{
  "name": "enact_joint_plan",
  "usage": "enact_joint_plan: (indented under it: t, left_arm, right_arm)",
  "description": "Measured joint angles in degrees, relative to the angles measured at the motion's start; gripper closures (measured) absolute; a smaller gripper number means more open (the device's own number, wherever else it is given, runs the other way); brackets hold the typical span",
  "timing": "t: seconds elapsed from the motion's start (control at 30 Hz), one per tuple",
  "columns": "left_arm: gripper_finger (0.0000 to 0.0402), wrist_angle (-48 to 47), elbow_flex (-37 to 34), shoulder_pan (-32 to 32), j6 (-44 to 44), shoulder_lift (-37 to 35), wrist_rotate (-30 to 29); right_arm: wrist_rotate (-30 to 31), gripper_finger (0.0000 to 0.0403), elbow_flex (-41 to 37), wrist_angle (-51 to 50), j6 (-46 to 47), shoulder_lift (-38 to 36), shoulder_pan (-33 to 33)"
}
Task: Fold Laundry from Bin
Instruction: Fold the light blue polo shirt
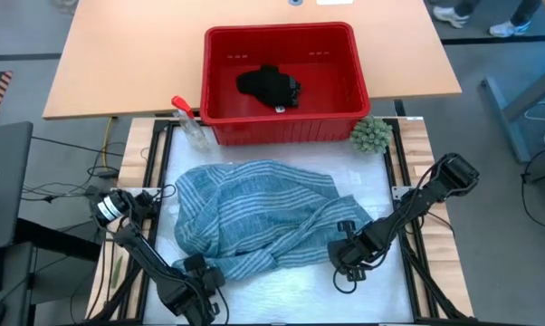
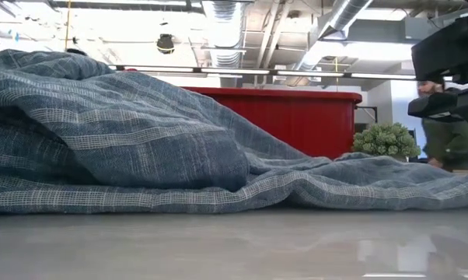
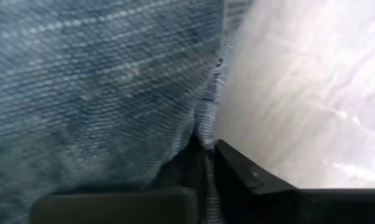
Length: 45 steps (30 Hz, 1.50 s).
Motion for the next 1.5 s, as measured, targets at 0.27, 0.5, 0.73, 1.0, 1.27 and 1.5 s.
enact_joint_plan:
  t: [0.27, 0.5, 0.73, 1.0, 1.27, 1.5]
  left_arm:
    - [0.0401, -1.64, 0.63, -2.43, -0.61, -7.64, 0.35]
    - [0.0401, -0.44, 0.65, -3.98, 1.55, -22.05, 4.91]
    - [0.0401, 0.75, 0.71, -2.72, 0.39, -39.62, 6.64]
    - [0.0401, 0.83, 0.71, -2.42, 12.60, -57.73, -15.02]
    - [0.0401, 4.09, 0.80, 1.02, 33.89, -71.79, -36.01]
    - [0.0401, 4.27, 3.57, 3.41, 51.77, -78.45, -45.80]
  right_arm:
    - [-10.77, 0.0384, 2.90, -3.35, -0.44, -3.28, -0.16]
    - [-12.86, 0.0384, 11.29, -11.59, -1.69, -15.06, -0.05]
    - [-10.32, 0.0384, 20.05, -14.18, -0.62, -29.42, -1.43]
    - [1.43, 0.0384, 33.34, -9.07, -16.78, -39.25, -6.23]
    - [9.94, 0.0384, 43.11, -7.04, -31.63, -39.76, -18.64]
    - [4.67, 0.0386, 43.27, -5.10, -37.25, -34.69, -41.47]
